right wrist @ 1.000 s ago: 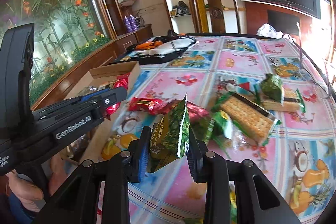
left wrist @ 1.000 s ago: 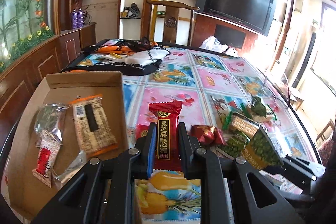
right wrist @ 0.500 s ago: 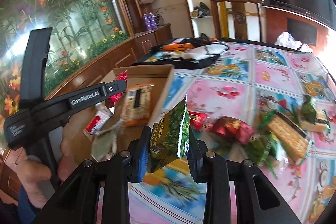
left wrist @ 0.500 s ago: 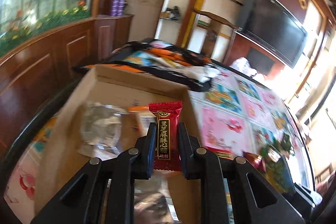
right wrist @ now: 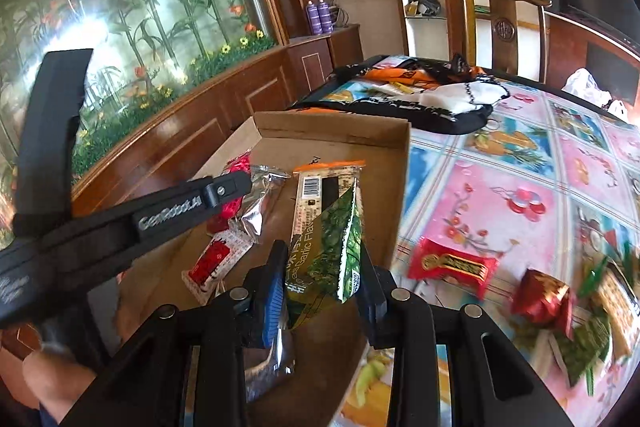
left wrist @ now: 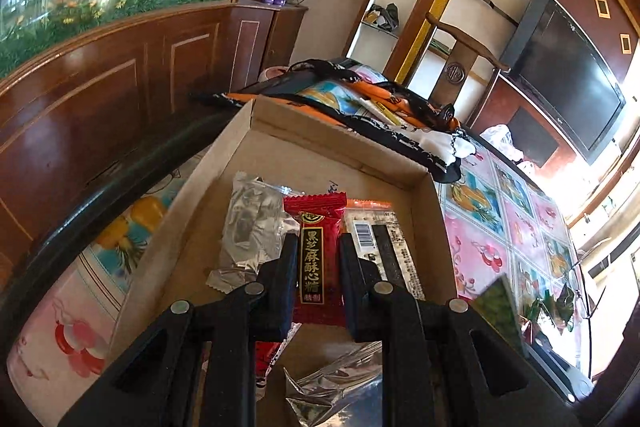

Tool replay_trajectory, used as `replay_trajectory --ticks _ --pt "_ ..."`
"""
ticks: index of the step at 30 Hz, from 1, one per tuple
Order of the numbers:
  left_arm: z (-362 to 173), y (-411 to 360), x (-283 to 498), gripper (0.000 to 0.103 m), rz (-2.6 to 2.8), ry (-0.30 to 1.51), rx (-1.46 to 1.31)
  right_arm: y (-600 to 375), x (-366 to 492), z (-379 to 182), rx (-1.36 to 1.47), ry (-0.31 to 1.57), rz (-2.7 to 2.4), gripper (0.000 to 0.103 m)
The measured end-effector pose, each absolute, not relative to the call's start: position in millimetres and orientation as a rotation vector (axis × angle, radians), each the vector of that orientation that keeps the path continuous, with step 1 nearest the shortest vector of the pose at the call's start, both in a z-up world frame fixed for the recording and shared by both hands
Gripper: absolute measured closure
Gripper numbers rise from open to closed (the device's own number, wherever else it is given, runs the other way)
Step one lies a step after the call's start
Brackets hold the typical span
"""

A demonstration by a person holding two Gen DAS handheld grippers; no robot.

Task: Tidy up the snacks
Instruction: 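Lower the red snack bar into the box with the left gripper while the right lowers the pea bag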

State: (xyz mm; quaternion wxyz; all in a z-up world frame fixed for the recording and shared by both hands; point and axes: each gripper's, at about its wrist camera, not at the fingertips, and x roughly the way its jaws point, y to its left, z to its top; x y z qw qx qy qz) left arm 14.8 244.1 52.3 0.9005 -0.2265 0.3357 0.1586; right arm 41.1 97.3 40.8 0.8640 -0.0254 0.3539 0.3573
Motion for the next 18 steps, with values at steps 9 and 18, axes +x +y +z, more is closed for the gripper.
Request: replay_trajectory --ticks 9,18 --pt "49 241 17 0.084 0.335 0.72 -0.449 113 40 23 -0.113 0.78 0.774 0.068" --pt "47 240 17 0.084 0.337 0.725 -0.443 111 41 21 -0.111 0.797 0.776 0.067"
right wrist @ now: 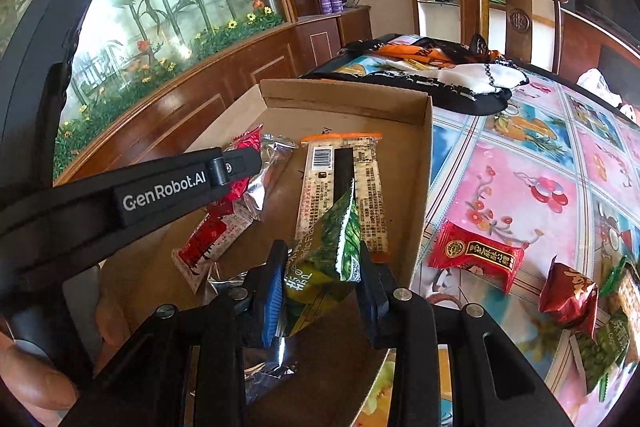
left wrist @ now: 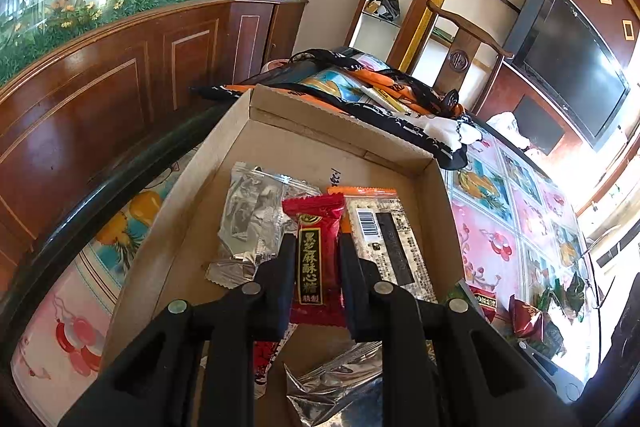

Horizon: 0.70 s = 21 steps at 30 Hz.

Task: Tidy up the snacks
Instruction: 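Lower the red snack bar into the box with the left gripper while the right lowers the pea bag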

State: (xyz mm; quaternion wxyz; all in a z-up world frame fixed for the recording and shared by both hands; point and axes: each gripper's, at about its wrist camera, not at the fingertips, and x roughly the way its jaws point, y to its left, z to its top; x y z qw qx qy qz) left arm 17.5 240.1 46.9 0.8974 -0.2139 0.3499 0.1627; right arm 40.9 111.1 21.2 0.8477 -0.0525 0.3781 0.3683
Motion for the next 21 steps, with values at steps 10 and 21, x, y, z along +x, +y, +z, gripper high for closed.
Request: replay_trajectory --ticks 10,21 --pt "45.9 239.8 16.3 0.08 0.345 0.718 -0.437 111.4 39.5 20.7 -0.114 0.806 0.784 0.066" --pt "50.7 239.5 13.2 0.063 0.365 0.688 -0.429 107.1 34.7 23.6 -0.11 0.8 0.796 0.057"
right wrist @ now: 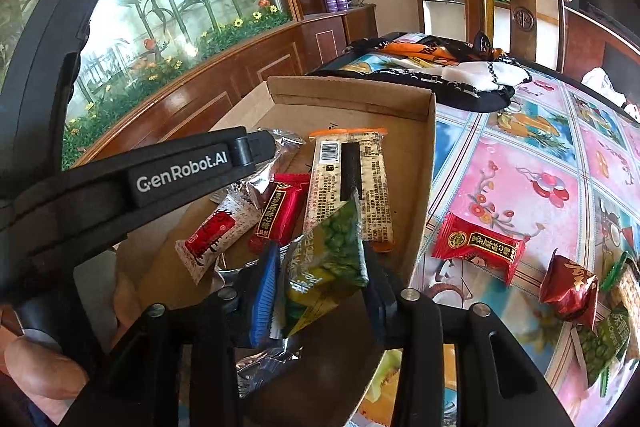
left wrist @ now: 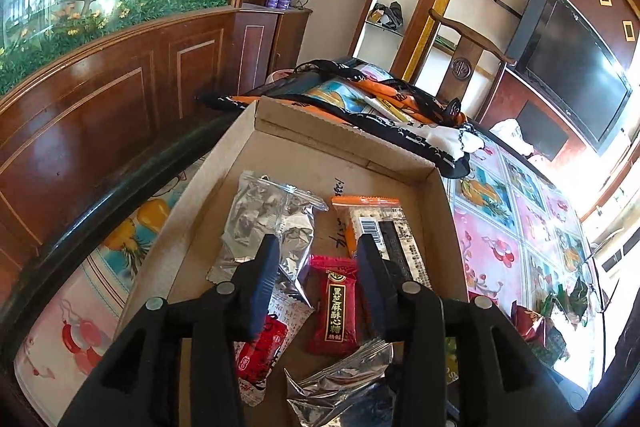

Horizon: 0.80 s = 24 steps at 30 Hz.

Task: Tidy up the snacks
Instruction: 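Lower the red snack bar into the box with the left gripper while the right lowers the pea bag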

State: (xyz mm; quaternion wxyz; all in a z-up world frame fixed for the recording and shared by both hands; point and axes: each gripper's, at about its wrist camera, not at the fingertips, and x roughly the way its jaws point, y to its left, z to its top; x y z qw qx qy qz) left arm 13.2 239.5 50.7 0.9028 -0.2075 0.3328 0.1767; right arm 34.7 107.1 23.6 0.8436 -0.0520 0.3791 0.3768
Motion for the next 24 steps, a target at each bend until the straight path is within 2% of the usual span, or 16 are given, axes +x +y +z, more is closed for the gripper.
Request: replay_trajectory --ticks 2,13,24 --pt "51 240 13 0.059 0.367 0.685 -0.433 107 34 24 -0.109 0.797 0.797 0.053" --pt "55 243 7 0.049 0.374 0.649 -0.456 98 27 33 -0.098 0.775 0.818 0.051" --pt "57 243 6 0.045 0.379 0.64 -0.454 76 25 39 0.034 0.823 0.941 0.049"
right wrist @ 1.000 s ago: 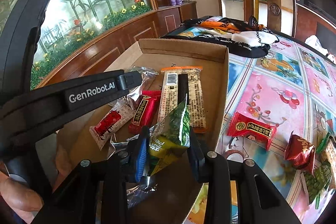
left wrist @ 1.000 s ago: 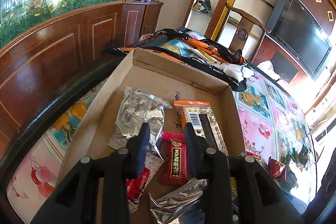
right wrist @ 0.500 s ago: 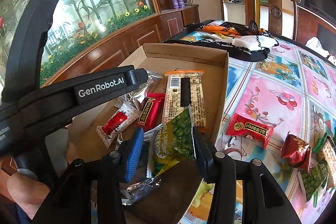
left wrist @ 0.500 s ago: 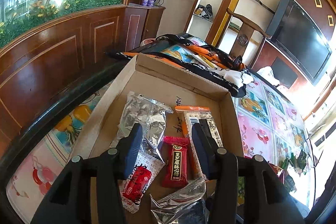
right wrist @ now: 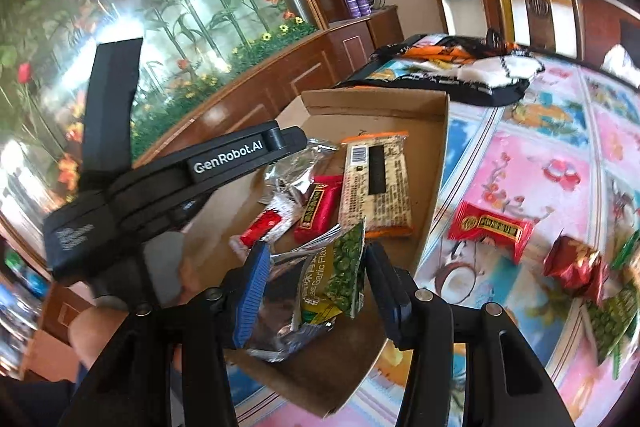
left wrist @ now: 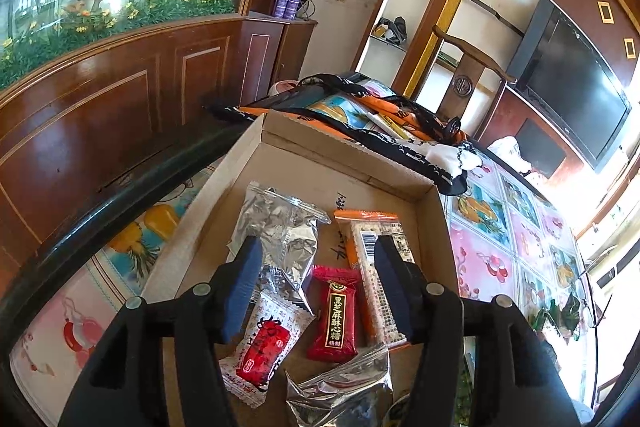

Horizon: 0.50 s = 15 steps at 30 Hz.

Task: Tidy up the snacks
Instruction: 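Lower the red snack bar into the box with the left gripper while the right lowers the pea bag, then open both grippers and move them back over the snack pile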

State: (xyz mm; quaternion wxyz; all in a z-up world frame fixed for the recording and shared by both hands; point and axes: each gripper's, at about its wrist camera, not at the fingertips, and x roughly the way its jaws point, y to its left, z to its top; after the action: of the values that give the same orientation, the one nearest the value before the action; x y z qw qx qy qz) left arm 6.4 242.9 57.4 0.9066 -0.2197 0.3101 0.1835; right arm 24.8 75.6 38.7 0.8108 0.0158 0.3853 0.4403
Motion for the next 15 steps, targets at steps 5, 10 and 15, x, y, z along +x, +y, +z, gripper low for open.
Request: replay_trajectory --ticks 5,10,15 --pt "58 239 6 0.042 0.38 0.64 -0.431 63 21 44 0.027 0.786 0.901 0.049" --pt "60 233 6 0.04 0.389 0.628 -0.398 49 18 46 0.005 0.762 0.859 0.049" --pt "61 229 7 0.039 0.385 0.628 -0.38 28 20 42 0.011 0.767 0.799 0.049"
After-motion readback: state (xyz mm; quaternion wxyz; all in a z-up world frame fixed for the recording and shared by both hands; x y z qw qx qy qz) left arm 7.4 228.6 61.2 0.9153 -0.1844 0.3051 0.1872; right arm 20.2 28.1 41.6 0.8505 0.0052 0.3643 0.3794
